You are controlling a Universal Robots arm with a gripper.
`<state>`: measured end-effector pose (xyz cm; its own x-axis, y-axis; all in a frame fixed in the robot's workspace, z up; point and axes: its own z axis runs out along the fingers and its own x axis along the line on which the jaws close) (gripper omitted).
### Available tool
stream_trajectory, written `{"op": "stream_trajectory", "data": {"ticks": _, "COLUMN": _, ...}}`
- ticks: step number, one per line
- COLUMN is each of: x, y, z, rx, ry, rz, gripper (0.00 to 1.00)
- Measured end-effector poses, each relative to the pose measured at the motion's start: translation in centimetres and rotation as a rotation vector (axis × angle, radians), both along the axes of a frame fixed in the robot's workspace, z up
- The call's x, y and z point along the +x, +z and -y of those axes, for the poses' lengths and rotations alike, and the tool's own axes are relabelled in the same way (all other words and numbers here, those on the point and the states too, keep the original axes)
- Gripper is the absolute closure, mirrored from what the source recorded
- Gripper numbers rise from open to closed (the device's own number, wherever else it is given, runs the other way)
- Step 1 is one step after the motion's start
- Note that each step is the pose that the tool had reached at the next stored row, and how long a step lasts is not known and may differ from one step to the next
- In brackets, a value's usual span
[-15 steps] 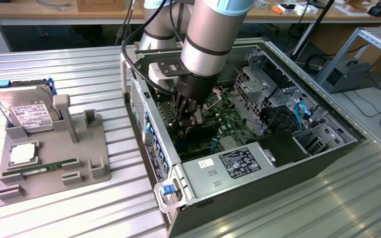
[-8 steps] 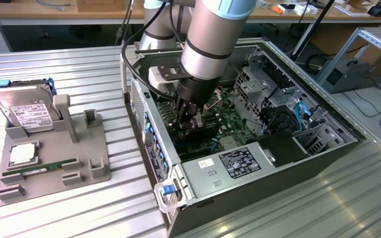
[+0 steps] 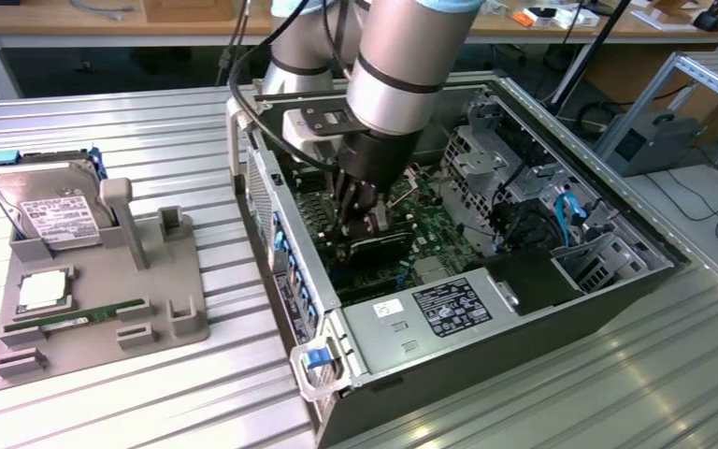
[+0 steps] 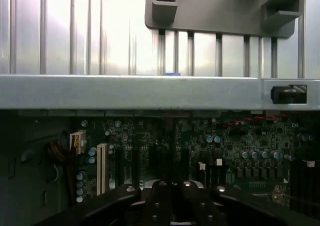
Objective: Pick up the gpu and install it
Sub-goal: 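Press down on the gpu until it lock into place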
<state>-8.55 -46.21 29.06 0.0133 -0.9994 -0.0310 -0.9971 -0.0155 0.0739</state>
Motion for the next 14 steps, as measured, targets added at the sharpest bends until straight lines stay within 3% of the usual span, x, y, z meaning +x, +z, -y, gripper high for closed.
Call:
{"op": "stream_trajectory", "data": {"ticks": 3, "x": 1.8, "y": 0.11, "z": 0.0, "rx": 0.0079, "ry": 0.0, "rz": -0.0036, "gripper": 0.89}}
{"op": "stream_trajectory", "data": {"ticks": 6, "x": 4.2, "y": 0.12, "z": 0.0, "rx": 0.0154, "ry": 0.0, "rz": -0.0136, "gripper": 0.89}}
{"op": "stream_trajectory", "data": {"ticks": 10, "x": 6.2, "y": 0.11, "z": 0.0, "rx": 0.0206, "ry": 0.0, "rz": -0.023, "gripper": 0.89}}
{"op": "stream_trajectory", "data": {"ticks": 14, "x": 10.3, "y": 0.11, "z": 0.0, "rx": 0.029, "ry": 0.0, "rz": -0.0434, "gripper": 0.89}}
